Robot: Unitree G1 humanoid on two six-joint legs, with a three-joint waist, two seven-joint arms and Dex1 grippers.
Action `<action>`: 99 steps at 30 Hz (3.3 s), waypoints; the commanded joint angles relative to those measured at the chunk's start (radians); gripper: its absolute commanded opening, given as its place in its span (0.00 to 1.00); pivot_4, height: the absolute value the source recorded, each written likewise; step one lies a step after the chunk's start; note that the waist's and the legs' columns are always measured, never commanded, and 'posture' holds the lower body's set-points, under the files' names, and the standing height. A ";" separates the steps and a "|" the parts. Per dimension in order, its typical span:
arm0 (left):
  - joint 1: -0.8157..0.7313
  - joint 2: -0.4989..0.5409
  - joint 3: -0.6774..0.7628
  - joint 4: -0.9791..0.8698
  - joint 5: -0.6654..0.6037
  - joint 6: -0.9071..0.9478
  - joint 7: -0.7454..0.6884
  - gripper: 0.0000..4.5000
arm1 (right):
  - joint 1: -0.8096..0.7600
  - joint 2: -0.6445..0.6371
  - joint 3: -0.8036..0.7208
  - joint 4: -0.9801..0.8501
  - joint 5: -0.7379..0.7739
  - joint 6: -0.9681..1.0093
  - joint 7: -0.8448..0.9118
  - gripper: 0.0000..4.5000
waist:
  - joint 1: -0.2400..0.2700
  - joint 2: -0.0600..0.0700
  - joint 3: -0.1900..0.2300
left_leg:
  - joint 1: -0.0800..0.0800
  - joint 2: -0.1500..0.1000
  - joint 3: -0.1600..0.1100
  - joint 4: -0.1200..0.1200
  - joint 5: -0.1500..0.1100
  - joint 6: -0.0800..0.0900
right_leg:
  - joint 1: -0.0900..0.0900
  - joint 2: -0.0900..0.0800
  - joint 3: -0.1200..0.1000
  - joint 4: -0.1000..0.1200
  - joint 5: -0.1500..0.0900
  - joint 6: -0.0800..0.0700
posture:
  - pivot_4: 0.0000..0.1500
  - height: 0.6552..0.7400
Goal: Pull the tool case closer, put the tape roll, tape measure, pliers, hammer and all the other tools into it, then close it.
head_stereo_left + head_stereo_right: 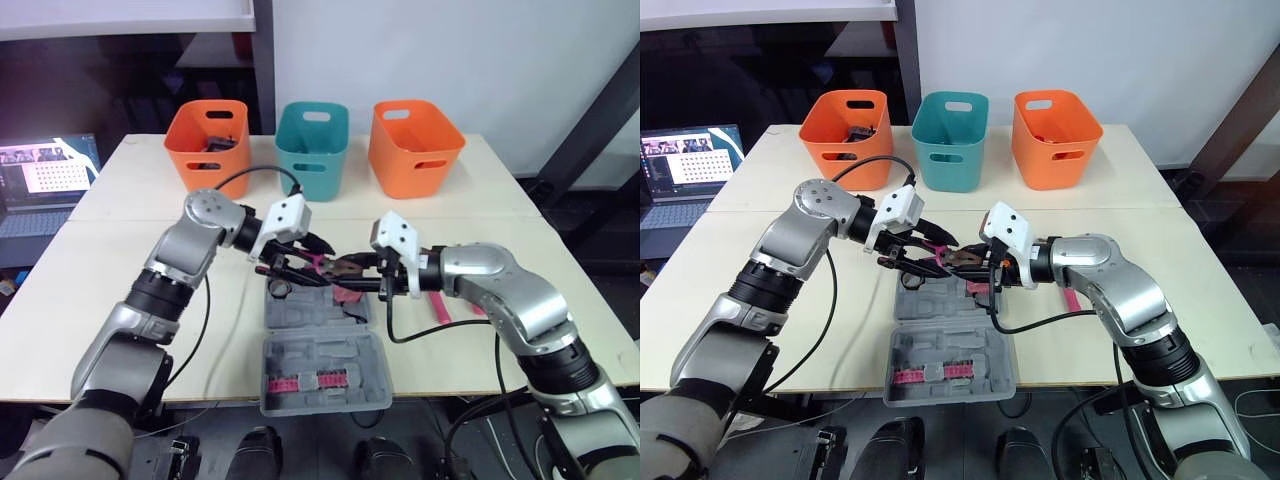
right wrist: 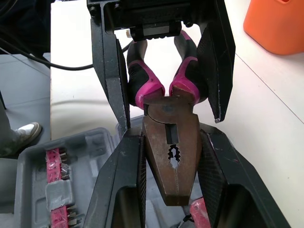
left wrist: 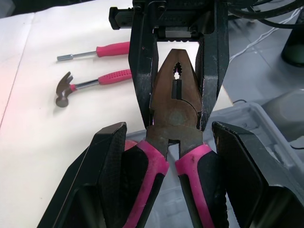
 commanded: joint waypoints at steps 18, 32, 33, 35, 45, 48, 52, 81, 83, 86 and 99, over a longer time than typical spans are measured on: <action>0.204 0.316 0.252 -0.220 -0.174 0.229 -0.008 1.00 | 0.006 -0.083 -0.038 0.014 -0.005 -0.059 0.084 0.21 | -0.010 0.000 0.000 | 0.002 0.000 -0.001 -0.001 0.000 0.000 | 0.000 0.001 0.001 0.002 0.000 0.000 | 1.00 1.00; 0.836 0.422 0.623 -0.403 -0.225 0.147 0.170 1.00 | -0.084 0.031 0.214 0.422 -0.272 -0.386 0.229 0.21 | -0.022 0.001 0.001 | 0.002 0.001 0.000 -0.001 0.000 0.000 | 0.000 0.001 0.001 0.002 -0.001 -0.001 | 1.00 1.00; 0.871 0.416 0.631 -0.406 -0.195 0.071 0.183 1.00 | -0.090 0.042 0.217 0.447 -0.283 -0.403 0.233 0.21 | -0.021 0.001 0.001 | 0.002 0.001 0.000 -0.001 0.000 0.000 | 0.000 0.000 0.001 0.001 -0.002 -0.002 | 1.00 1.00; 0.919 0.413 0.642 -0.410 -0.206 0.057 0.187 1.00 | -0.106 0.069 0.217 0.501 -0.299 -0.435 0.235 0.21 | -0.024 0.001 0.001 | 0.003 0.001 0.000 -0.001 0.000 -0.001 | 0.000 0.000 0.001 0.000 -0.002 -0.003 | 1.00 1.00; 1.006 0.393 0.629 -0.403 -0.201 0.007 0.252 1.00 | -0.206 0.177 0.241 0.746 -0.388 -0.594 0.299 0.21 | -0.029 0.002 0.001 | 0.004 0.001 0.001 -0.002 0.000 -0.001 | 0.000 0.001 0.001 0.001 -0.001 0.000 | 1.00 1.00; 1.007 0.397 0.621 -0.399 -0.196 0.000 0.262 1.00 | -0.226 0.212 0.235 0.800 -0.400 -0.619 0.308 0.21 | -0.029 0.002 0.001 | 0.004 0.001 0.001 -0.003 0.000 -0.001 | 0.000 0.001 0.001 0.001 -0.001 0.000 | 1.00 1.00; 0.998 0.399 0.608 -0.394 -0.189 -0.002 0.271 1.00 | -0.243 0.240 0.233 0.868 -0.422 -0.655 0.312 0.21 | -0.033 0.002 0.001 | 0.005 0.001 0.001 -0.003 0.000 -0.001 | 0.000 0.001 0.001 0.001 -0.001 0.000 | 1.00 1.00; 0.919 0.392 0.518 -0.294 -0.162 -0.053 0.286 1.00 | -0.345 0.312 0.160 1.045 -0.462 -0.782 0.356 0.88 | -0.032 0.003 0.001 | 0.006 0.002 0.002 -0.004 0.000 -0.002 | 0.000 0.001 0.001 0.002 0.000 0.000 | 1.00 1.00; 0.916 0.390 0.516 -0.295 -0.164 -0.049 0.286 1.00 | -0.321 0.296 0.134 0.956 -0.426 -0.725 0.380 0.97 | -0.031 0.003 0.001 | 0.005 0.002 0.001 -0.004 0.000 -0.002 | 0.000 0.001 0.001 0.002 0.000 0.000 | 1.00 1.00; 0.905 0.369 0.519 -0.288 -0.145 -0.078 0.326 1.00 | -0.277 0.275 0.097 0.823 -0.376 -0.629 0.388 0.97 | -0.028 0.003 0.001 | 0.005 0.002 0.001 -0.004 0.000 -0.002 | 0.000 0.001 0.001 0.002 0.000 0.000 | 1.00 1.00; 0.858 0.340 0.512 -0.285 -0.209 -0.035 0.288 1.00 | -0.136 0.367 0.131 0.560 -0.373 -0.347 0.161 0.20 | -0.029 0.003 0.001 | 0.006 0.002 0.001 -0.004 0.000 -0.002 | 0.000 0.001 0.001 0.003 0.000 0.000 | 1.00 1.00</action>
